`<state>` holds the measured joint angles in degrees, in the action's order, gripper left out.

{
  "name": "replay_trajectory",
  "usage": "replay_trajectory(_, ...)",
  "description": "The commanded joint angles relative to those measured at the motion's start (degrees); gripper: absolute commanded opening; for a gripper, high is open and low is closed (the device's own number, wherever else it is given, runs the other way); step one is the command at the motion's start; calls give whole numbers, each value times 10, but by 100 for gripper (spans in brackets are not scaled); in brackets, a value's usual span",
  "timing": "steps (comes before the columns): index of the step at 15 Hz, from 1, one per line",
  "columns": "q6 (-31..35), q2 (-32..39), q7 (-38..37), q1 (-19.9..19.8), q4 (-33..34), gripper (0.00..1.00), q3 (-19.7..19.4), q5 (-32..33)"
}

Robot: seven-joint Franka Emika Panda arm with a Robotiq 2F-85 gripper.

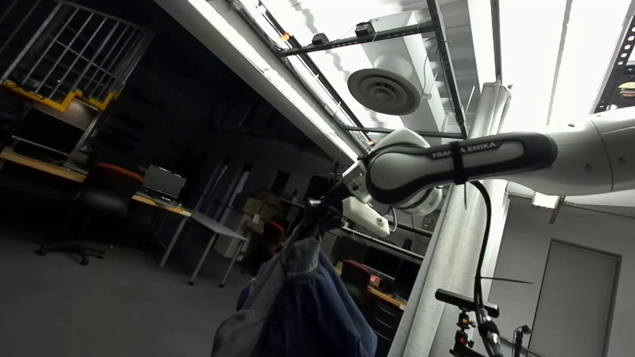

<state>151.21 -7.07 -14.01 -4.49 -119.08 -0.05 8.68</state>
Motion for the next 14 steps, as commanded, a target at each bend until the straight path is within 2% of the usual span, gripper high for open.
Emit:
replay_trajectory(1, -39, 18, -3, 21, 109, 1, 19, -7)
replay_trajectory(9, -84, 68, -11, 50, 290, 1, 44, 3)
replay_trajectory(11, -97, 76, -3, 53, 301, 1, 39, -8)
replay_trajectory(14, -111, 77, 12, 50, 281, 1, 30, -28)
